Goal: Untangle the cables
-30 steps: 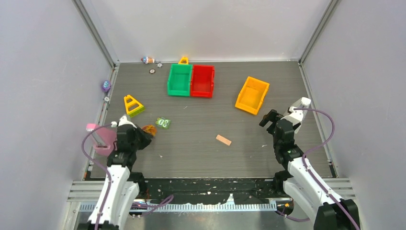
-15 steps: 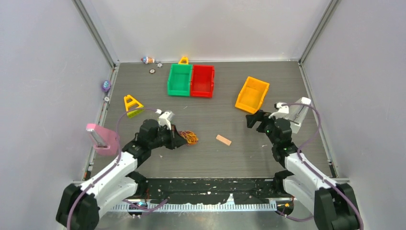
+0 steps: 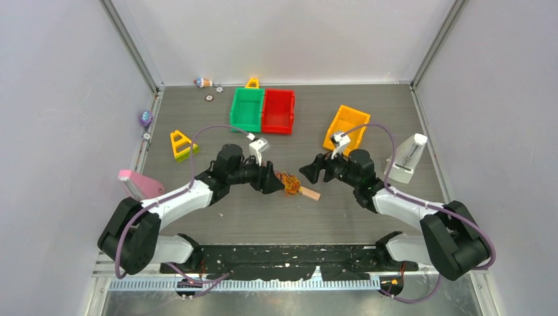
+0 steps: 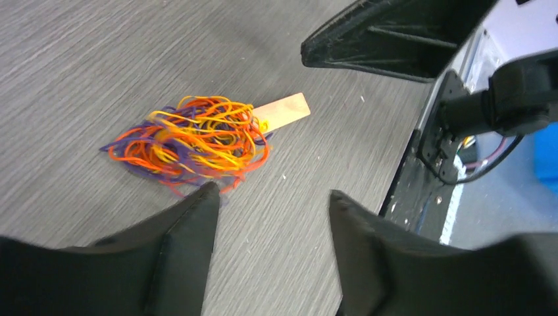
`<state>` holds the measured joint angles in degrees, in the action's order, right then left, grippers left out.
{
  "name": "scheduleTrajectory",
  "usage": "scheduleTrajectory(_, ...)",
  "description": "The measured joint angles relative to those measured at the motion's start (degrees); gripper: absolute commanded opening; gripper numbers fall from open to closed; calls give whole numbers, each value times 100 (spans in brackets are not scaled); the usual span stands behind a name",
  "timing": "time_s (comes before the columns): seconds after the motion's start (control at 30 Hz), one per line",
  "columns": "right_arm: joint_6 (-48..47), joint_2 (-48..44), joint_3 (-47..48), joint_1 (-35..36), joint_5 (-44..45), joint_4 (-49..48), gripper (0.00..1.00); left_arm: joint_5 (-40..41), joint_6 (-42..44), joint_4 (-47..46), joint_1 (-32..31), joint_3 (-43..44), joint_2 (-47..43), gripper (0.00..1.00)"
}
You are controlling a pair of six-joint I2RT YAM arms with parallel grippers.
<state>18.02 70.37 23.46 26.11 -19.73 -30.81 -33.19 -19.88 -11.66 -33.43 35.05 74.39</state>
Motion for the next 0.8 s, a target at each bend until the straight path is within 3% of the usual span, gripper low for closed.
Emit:
scheduleTrajectory(0.07, -42, 116, 131, 61, -7, 11, 80, 120, -4, -57, 0, -24, 39, 77)
scheduleTrajectory(0.23, -125, 424, 358, 175, 11, 177, 70, 525, 39, -37, 0, -57, 55, 78)
scheduleTrajectory(0.57, -267, 1276, 931, 505, 4, 695, 59, 774, -42, 245, 7, 243, 929, 73)
scheduleTrajectory(0.8, -295, 1998, 1510, 688, 4, 1200, 43, 876, -44, 573, 7, 640, 1276, 67)
